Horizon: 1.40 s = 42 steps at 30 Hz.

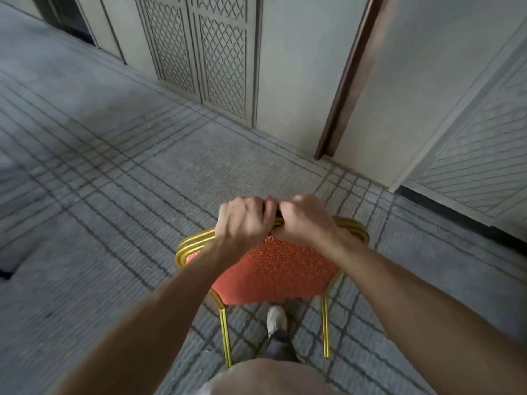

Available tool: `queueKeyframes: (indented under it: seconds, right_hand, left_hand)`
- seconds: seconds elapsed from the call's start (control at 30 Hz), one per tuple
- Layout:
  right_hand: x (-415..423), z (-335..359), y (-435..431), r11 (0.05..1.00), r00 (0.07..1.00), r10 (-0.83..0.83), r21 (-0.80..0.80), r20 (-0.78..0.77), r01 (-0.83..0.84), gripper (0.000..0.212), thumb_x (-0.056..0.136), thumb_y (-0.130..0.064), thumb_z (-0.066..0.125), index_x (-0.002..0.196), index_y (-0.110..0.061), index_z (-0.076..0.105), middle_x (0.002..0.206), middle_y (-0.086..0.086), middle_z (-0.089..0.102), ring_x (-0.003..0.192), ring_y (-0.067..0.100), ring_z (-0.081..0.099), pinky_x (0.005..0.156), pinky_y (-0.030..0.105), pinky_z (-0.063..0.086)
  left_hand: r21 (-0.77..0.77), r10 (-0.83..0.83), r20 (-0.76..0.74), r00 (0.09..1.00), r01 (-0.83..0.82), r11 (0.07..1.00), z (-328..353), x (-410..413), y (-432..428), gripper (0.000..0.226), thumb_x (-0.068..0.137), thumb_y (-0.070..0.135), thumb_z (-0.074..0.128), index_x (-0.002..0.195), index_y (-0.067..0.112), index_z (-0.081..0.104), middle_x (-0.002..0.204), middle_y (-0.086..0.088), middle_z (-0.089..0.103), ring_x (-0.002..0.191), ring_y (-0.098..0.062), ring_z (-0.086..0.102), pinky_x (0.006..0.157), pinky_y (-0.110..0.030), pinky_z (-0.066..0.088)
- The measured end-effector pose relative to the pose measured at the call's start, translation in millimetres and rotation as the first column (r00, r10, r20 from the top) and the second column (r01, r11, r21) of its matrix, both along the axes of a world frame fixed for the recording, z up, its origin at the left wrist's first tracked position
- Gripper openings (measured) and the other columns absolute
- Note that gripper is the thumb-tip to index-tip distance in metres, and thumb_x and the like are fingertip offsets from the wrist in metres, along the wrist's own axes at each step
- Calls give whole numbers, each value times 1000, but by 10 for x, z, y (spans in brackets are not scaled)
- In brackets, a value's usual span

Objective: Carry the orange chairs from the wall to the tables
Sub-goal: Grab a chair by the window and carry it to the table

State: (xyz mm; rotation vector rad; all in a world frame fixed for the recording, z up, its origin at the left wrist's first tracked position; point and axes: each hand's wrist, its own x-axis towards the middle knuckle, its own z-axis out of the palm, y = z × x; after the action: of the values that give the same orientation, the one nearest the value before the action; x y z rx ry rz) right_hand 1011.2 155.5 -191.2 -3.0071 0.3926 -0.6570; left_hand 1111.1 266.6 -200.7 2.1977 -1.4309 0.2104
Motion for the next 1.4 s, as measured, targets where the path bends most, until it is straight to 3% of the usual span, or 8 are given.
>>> queueKeyframes:
  seconds: [0.13, 0.4, 0.5, 0.67, 0.8, 1.1, 1.23, 1.4]
  right_hand:
    - [615, -113, -532, 985, 987, 162, 52, -8, -162, 23, 62, -28, 82, 70, -10, 69, 51, 13, 62, 44, 36, 61, 40, 34, 47]
    - [1531, -297, -1137, 906, 908, 419, 84, -18, -416, 19, 69, -30, 75, 72, -12, 70, 56, 9, 67, 49, 32, 65, 43, 33, 48]
    - [1839, -448, -1256, 867, 859, 498, 93, -118, -490, 23, 70, -35, 71, 76, -14, 71, 60, 7, 69, 52, 30, 67, 46, 33, 51]
    - [2308, -544, -1178, 751, 730, 660, 165, -179, -639, 32, 77, -42, 59, 80, -12, 71, 67, 13, 70, 60, 35, 67, 55, 38, 54]
    - [2704, -430, -1282, 757, 725, 653, 215, -217, -618, 31, 84, -42, 58, 90, -15, 70, 83, 10, 73, 78, 33, 69, 66, 34, 50]
    - [3580, -334, -1457, 716, 724, 684, 279, -95, -640, 33, 87, -44, 59, 67, -18, 63, 60, 0, 67, 55, 25, 64, 52, 27, 43]
    - [4199, -279, -1535, 702, 696, 698, 355, -170, -618, 39, 86, -52, 57, 60, -24, 48, 60, -1, 65, 57, 21, 63, 52, 27, 45]
    - [5026, -260, -1568, 737, 713, 659, 396, -242, -547, 37, 80, -58, 60, 74, -22, 63, 66, -5, 65, 60, 16, 59, 55, 27, 46]
  left_hand:
    - [95, 223, -51, 973, -218, 971, -80, 433, -387, 45, 98, 42, 28, 78, 15, 58, 80, -8, 70, 79, -37, 65, 60, -37, 39]
    - [156, 512, -72, 856, -498, 853, -115, 924, -816, 37, 98, 34, 46, 69, 13, 56, 73, -10, 68, 73, -37, 64, 55, -34, 35]
    - [173, 577, -118, 808, -555, 813, -227, 1062, -905, 41, 97, 29, 50, 58, 17, 41, 66, -8, 65, 65, -36, 63, 52, -35, 41]
    - [196, 652, -86, 753, -629, 752, -391, 1339, -752, 42, 90, 43, 29, 69, 13, 50, 65, -6, 63, 63, -35, 61, 49, -34, 39]
    - [248, 733, -127, 669, -694, 676, -410, 1782, -881, 53, 89, 49, 23, 74, 8, 53, 70, -6, 63, 73, -30, 61, 57, -33, 29]
    - [335, 790, -137, 597, -723, 604, -346, 2770, -1011, 63, 85, 60, 16, 78, 13, 58, 78, -5, 65, 77, -26, 58, 60, -34, 30]
    - [410, 764, -123, 633, -669, 620, -266, 3394, -1119, 55, 90, 53, 17, 88, 16, 58, 81, -2, 58, 74, -23, 50, 60, -35, 27]
    - [446, 710, -40, 703, -623, 642, -190, 4176, -1193, 36, 101, 36, 29, 99, 15, 58, 99, -9, 61, 90, -31, 57, 67, -36, 32]
